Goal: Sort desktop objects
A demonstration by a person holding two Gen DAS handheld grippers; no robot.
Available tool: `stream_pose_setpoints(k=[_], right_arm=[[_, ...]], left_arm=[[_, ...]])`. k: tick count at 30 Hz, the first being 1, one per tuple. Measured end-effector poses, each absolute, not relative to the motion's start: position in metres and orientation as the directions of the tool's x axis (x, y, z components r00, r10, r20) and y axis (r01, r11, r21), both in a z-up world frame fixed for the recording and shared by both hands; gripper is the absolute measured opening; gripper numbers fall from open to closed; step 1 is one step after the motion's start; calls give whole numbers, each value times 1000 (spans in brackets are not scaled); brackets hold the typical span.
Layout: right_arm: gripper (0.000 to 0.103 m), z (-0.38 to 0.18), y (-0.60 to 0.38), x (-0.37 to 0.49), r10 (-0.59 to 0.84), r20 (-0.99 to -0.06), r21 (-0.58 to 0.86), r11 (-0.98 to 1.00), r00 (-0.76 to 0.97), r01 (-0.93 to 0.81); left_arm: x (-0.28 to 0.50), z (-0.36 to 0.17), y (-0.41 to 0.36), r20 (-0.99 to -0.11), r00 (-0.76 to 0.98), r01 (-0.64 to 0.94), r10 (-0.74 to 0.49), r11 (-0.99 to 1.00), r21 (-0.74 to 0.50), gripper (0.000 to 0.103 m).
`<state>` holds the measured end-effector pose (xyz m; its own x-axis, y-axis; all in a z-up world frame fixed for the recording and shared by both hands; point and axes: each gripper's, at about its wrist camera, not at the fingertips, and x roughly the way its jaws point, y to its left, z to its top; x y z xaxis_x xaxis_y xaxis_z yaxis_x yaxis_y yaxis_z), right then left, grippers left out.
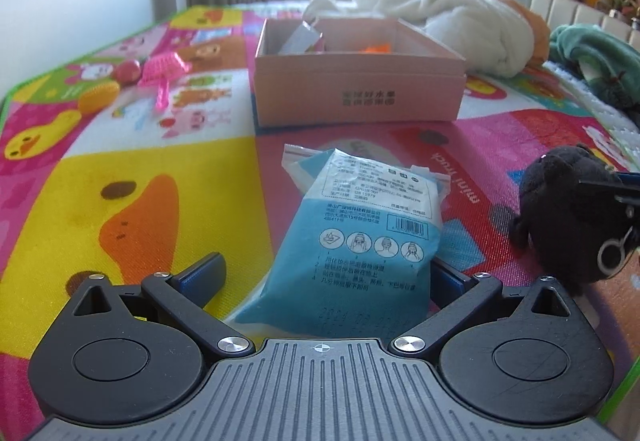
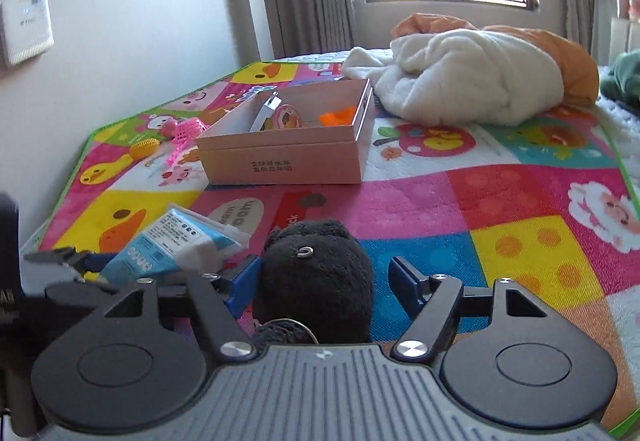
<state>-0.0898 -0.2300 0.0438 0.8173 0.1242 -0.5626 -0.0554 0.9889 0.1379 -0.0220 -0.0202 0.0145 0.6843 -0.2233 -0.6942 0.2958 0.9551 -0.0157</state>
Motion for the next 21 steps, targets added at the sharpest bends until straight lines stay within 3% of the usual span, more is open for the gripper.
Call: stream_pose_setpoints(k=[4,7,10,14,18,20,21], right_arm=[[80,42,-225,-86,131,-573,113,990,809,-80],[81,38,-219,-82,131,-584,75,991,801,-107],[65,33,-214,-80,113,-597,15,991,794,-130],[65,34,-214,-82,110,-593,12,992,798,-128],[65,33,-210,-85,95,-593,-21,991,799,-133],[68,33,-209,-85,90,-594,-33,990,799,-136],[68,32,-209,-84,91,-597,-32,990,797,-137]], left_arm=[[-27,14,-26,-705,681,304,-196,952,30,103],[-33,18,-23,-687,697,298,-204,954,19,103],[-47,29,-25,-632,727,355,-267,935,13,103],[-48,31,-50,-620,749,407,-235,901,150,103],[-37,29,-57,-640,734,403,-228,904,141,103],[-36,27,-56,-647,729,396,-225,909,130,98],[-35,27,-55,-654,723,393,-222,911,125,85]])
